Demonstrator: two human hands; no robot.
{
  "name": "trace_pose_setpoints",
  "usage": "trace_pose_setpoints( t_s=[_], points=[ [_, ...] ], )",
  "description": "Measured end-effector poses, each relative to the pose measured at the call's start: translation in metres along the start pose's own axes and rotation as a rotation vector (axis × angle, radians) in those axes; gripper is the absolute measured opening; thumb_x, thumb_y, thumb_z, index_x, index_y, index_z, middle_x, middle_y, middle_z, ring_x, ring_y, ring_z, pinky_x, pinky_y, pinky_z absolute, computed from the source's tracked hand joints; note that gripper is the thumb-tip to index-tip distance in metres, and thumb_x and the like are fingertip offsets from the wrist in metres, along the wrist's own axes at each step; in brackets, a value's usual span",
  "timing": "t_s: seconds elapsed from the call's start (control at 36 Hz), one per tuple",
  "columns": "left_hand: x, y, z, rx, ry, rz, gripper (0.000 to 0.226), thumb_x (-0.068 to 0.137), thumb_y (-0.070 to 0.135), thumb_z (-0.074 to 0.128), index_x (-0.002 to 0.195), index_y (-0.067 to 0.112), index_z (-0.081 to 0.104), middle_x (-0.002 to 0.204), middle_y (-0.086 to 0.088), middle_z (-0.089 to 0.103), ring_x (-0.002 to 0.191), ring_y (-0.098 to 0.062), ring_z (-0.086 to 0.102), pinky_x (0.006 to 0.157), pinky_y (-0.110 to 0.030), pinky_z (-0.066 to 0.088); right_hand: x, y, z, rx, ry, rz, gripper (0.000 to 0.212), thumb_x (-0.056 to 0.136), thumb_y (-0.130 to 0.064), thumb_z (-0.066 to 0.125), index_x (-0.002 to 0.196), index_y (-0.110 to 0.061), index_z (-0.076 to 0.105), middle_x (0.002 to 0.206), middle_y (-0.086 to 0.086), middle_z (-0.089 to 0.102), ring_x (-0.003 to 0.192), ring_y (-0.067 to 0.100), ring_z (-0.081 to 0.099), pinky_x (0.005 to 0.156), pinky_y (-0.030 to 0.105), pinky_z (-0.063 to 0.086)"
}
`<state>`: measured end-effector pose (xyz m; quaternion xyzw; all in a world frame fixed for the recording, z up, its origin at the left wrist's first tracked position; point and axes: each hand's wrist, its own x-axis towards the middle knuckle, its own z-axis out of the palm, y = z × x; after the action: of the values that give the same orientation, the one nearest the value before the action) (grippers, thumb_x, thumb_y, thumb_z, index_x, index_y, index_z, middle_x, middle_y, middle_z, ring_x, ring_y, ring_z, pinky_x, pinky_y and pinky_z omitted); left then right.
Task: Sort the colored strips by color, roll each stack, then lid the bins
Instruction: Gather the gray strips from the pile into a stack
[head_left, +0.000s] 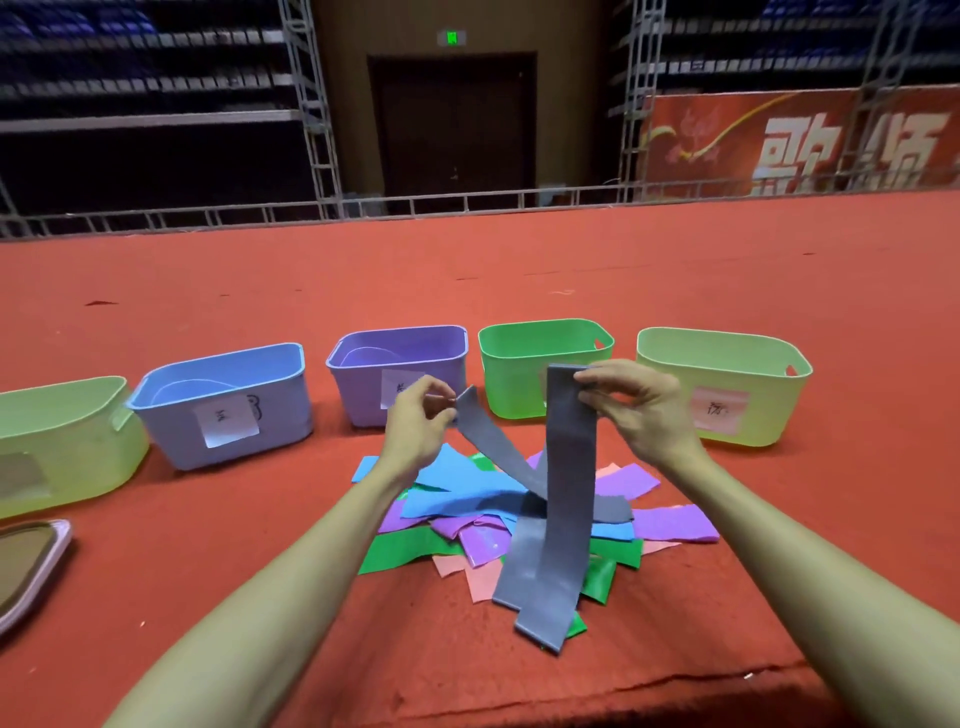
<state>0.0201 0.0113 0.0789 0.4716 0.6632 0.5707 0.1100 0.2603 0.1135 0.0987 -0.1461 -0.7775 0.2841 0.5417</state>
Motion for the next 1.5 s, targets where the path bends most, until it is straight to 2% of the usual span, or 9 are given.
trace_pose_setpoints(
  t_s=[0.11,0.36,0.44,0.56,0.72,1.03,1.25,1.42,1.5],
  points=[
    [-0.001,0.035,-0.006,-0.086,0.023,0.098,0.02,0.08,-0.008,0.065,0.084,0.009,0.056,0.078,-0.004,0.068,0.073,-0.012,0.064,0.071,-0.019,0.053,0.011,-0.023,-0.001,-0.016,-0.043,-0.073,0.027,0.075,0.006,0.072,0.091,-0.016,0.071,0.086,-0.027,0.068,0.076,-0.003,0.063,0.07,0.014,0.05],
    [-0.006,0.083,-0.012,-0.206,0.017,0.171,0.016,0.076,-0.004,0.073,0.079,0.007,0.062,0.079,-0.007,0.07,0.074,-0.012,0.065,0.074,-0.02,0.054,0.026,-0.053,0.008,0.062,-0.146,-0.088,0.012,0.078,-0.006,0.069,0.087,-0.014,0.073,0.085,-0.007,0.069,0.073,0.003,0.064,0.065,0.027,0.054],
    [-0.008,0.091,-0.012,-0.206,-0.021,0.181,0.016,0.076,0.001,0.075,0.077,0.011,0.063,0.081,-0.004,0.073,0.079,-0.015,0.069,0.079,-0.028,0.056,0.027,-0.057,0.01,0.03,-0.132,-0.106,0.012,0.078,-0.013,0.067,0.086,-0.015,0.074,0.087,-0.008,0.069,0.075,0.009,0.065,0.066,0.034,0.056],
    [-0.013,0.105,-0.014,-0.266,-0.105,0.19,0.015,0.079,-0.008,0.069,0.085,0.003,0.06,0.081,0.0,0.073,0.078,-0.006,0.069,0.077,-0.02,0.054,0.028,-0.059,0.012,0.012,-0.114,-0.11,0.012,0.078,-0.014,0.066,0.086,-0.015,0.075,0.087,-0.009,0.069,0.076,0.012,0.067,0.066,0.04,0.057],
    [-0.016,0.116,-0.018,-0.298,-0.179,0.21,0.019,0.08,-0.016,0.062,0.09,0.0,0.057,0.079,0.004,0.07,0.073,0.002,0.067,0.071,-0.012,0.049,0.031,-0.063,0.013,0.028,-0.099,-0.124,0.013,0.078,-0.009,0.067,0.083,-0.017,0.076,0.088,-0.004,0.071,0.076,0.016,0.068,0.066,0.039,0.057],
    [-0.02,0.119,-0.019,-0.355,-0.223,0.203,0.022,0.083,-0.016,0.058,0.085,0.005,0.056,0.077,0.006,0.072,0.08,-0.007,0.069,0.077,-0.019,0.053,0.031,-0.066,0.013,0.017,-0.083,-0.126,0.014,0.078,-0.013,0.067,0.085,-0.022,0.074,0.087,-0.003,0.072,0.074,0.016,0.068,0.064,0.038,0.057],
    [-0.025,0.124,-0.019,-0.398,-0.266,0.193,0.013,0.09,-0.011,0.052,0.093,0.001,0.058,0.081,0.002,0.072,0.083,-0.012,0.067,0.082,-0.025,0.054,0.029,-0.067,0.012,-0.001,-0.071,-0.1,0.024,0.078,0.005,0.07,0.085,-0.018,0.074,0.087,-0.003,0.071,0.07,0.005,0.065,0.063,0.034,0.057],
    [-0.031,0.125,-0.015,-0.23,-0.237,0.256,0.027,0.077,-0.003,0.073,0.099,0.004,0.058,0.086,0.003,0.07,0.079,-0.006,0.066,0.078,-0.02,0.051,0.026,-0.07,0.012,-0.016,-0.068,-0.128,0.017,0.076,-0.011,0.069,0.084,-0.026,0.075,0.088,-0.006,0.069,0.073,0.006,0.065,0.064,0.033,0.057],
    [-0.03,0.123,-0.011,-0.223,-0.194,0.258,0.027,0.075,-0.006,0.072,0.093,0.01,0.058,0.088,-0.005,0.071,0.081,-0.011,0.067,0.081,-0.026,0.054,0.023,-0.07,0.012,-0.035,-0.07,-0.136,0.021,0.075,-0.014,0.069,0.092,-0.027,0.071,0.092,-0.007,0.069,0.08,0.009,0.066,0.069,0.036,0.057]
  ],
)
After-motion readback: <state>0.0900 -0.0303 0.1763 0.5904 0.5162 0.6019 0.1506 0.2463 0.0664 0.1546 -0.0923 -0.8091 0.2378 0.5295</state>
